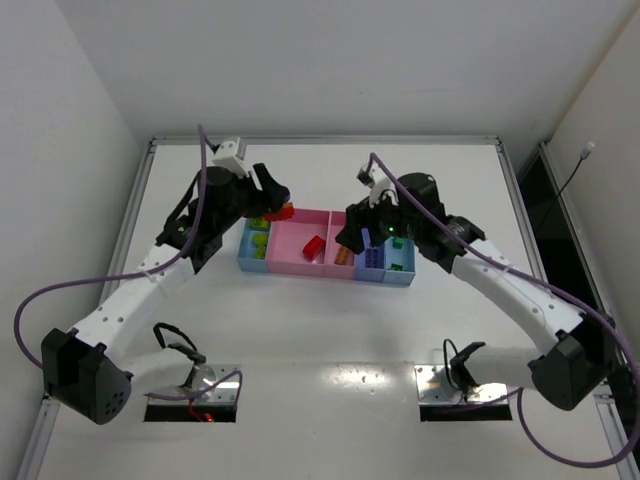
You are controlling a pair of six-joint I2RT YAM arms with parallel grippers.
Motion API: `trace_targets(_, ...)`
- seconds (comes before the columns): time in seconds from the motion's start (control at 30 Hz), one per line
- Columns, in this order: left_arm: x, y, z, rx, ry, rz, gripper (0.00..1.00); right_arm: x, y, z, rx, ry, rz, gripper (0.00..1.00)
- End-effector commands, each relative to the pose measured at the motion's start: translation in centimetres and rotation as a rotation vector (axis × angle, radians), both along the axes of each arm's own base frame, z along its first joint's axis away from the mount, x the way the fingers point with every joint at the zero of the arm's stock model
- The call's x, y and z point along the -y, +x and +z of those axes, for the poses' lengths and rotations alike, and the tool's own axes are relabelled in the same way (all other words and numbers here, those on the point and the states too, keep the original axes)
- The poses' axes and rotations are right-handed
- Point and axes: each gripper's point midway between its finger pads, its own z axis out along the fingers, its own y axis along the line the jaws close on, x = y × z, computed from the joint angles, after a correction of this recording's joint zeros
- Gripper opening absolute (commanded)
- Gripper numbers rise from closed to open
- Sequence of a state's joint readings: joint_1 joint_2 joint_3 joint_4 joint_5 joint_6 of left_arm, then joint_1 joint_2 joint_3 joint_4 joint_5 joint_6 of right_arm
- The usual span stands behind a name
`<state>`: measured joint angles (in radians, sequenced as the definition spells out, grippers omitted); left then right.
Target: Sort the legos into containers by color
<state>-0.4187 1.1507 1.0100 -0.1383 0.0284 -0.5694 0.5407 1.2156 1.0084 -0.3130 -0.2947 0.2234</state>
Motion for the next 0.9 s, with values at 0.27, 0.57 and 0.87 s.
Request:
trace_targets(0.27,-4.3,1.6,1.2,-0.053,-0.109,0.234,0.0,-9.1,2.4,6.1,-0.038,0.296,0.043,0.79)
trace_targets(0.57,-4.2,1.5,1.2,-0.13,-0.259,0.204,0.0,-14.5,2.6,9.6,-0.085,0.45,0.12,0.83)
trace_targets(0.87,-5.5,1.1,3.0,-0.098,-0.314,0.204,0.0,-16.5,3.1,8.1,-0.151,0.453,0.125,0.85)
